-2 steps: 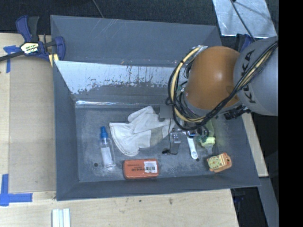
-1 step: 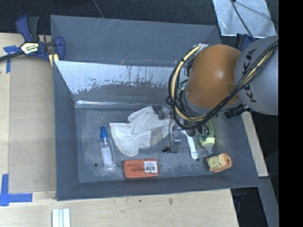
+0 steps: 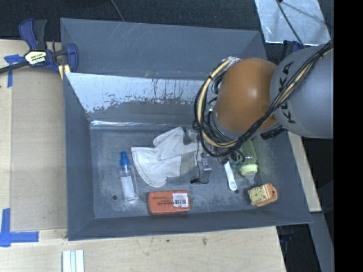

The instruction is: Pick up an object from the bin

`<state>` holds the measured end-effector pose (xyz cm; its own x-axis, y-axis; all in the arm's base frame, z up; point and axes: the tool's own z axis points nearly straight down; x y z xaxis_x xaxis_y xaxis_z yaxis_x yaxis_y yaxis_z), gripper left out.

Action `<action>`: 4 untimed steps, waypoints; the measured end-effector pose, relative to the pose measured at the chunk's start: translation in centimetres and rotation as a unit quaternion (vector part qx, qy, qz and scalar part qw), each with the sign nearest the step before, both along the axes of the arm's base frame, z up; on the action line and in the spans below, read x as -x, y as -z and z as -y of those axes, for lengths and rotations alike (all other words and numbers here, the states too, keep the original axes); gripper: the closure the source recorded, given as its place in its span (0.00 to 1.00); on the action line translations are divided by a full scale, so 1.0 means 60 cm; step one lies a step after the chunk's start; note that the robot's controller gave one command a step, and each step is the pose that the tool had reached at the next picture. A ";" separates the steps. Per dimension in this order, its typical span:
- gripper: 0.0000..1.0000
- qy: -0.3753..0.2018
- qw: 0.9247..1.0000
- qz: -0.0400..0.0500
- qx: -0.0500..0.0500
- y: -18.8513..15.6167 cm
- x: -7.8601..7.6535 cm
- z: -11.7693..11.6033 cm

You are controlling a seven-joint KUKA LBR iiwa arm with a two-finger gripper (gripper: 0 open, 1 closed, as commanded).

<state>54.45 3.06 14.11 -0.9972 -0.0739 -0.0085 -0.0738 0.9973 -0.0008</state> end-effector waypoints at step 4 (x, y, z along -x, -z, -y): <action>0.00 -0.066 0.998 -0.003 0.000 0.011 -0.045 -0.097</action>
Offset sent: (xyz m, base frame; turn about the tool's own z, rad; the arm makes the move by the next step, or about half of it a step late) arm 0.0034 0.0427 -0.0711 -0.1785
